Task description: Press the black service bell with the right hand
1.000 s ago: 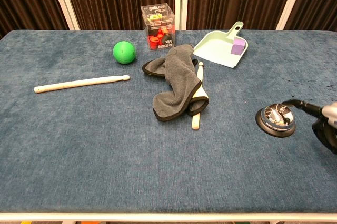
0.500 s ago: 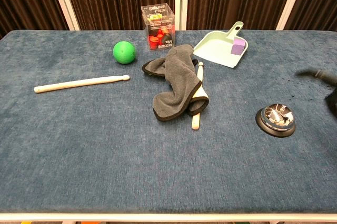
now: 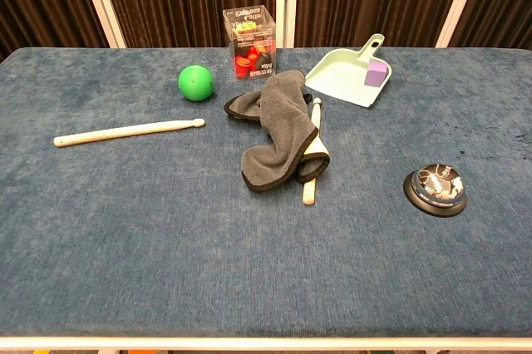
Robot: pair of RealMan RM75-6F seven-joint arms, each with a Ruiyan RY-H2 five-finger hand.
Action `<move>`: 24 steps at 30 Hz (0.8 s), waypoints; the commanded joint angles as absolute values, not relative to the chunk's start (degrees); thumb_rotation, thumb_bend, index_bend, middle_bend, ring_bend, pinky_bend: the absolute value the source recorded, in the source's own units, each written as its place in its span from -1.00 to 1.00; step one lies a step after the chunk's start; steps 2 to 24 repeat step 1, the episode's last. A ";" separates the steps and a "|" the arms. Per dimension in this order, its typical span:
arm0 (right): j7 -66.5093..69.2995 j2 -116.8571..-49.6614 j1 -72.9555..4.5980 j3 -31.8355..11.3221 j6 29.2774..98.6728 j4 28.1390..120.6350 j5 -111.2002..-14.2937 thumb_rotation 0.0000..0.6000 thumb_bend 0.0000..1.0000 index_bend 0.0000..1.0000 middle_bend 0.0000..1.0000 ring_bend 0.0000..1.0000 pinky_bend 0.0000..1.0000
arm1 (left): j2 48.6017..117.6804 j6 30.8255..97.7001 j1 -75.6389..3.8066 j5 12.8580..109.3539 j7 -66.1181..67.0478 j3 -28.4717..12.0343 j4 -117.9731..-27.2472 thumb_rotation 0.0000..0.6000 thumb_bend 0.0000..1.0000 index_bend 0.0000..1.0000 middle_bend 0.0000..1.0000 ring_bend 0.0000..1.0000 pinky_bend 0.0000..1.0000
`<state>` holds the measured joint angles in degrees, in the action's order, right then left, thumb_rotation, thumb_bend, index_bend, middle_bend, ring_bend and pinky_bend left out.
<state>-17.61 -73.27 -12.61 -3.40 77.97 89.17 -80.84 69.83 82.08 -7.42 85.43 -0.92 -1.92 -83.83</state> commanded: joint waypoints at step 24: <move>-18.27 -73.23 -12.17 -3.86 78.78 89.07 -81.16 1.00 -0.83 -1.00 -1.00 -1.00 -1.00 | 69.94 82.28 -7.31 85.40 -1.13 -1.94 -83.65 1.00 -0.82 -0.70 -0.87 -0.97 -0.70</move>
